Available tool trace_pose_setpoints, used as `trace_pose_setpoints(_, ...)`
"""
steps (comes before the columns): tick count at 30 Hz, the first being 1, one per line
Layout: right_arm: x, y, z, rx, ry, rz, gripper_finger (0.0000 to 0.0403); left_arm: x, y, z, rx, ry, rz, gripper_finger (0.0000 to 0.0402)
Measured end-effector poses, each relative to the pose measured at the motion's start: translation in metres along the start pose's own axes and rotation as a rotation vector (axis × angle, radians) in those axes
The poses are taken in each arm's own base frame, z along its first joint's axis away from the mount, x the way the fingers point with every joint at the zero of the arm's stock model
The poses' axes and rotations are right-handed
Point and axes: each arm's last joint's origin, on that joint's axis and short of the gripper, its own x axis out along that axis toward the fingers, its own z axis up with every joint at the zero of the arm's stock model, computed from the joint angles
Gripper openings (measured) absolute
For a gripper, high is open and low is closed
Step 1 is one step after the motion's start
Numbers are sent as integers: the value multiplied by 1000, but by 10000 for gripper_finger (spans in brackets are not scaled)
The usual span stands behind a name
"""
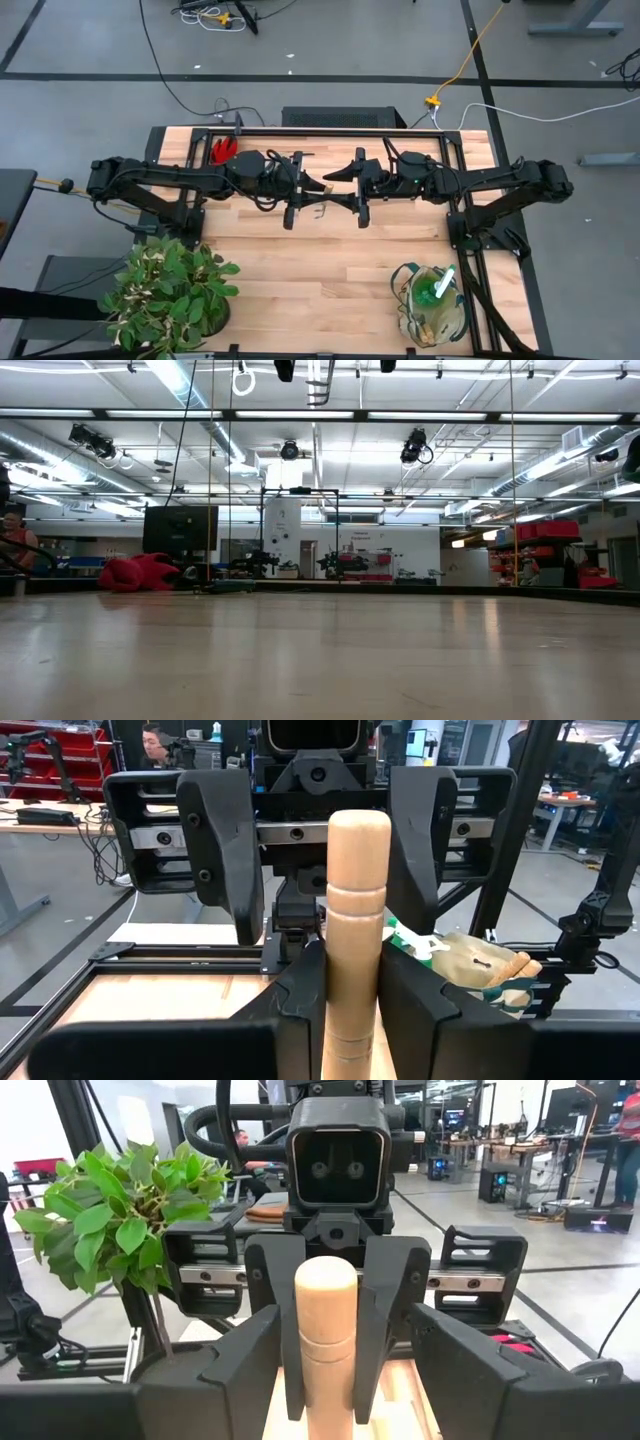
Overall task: Pick & Place Garden tools in Gardening bag
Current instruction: Put the brown hand rake into the white gardening bag
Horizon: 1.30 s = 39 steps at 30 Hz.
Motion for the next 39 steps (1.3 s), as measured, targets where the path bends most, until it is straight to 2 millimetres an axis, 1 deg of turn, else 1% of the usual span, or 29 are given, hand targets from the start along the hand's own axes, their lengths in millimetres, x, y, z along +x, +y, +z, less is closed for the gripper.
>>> trace_pose_setpoints(3,0,0,0,1,1,0,223,0,0,0,0,0,0,76)
trace_pose_setpoints(6,0,0,0,0,1,1,214,0,0,0,0,0,0,76)
trace_pose_setpoints(17,0,0,0,-1,1,3,146,0,0,0,1,0,0,76)
trace_pose_setpoints(30,0,1,0,-25,4,48,87,0,0,0,0,1,-1,76)
trace_pose_setpoints(34,0,1,0,-27,4,48,78,0,0,0,-3,0,0,76)
trace_pose_setpoints(39,0,1,0,-29,4,53,78,0,0,0,-3,0,0,76)
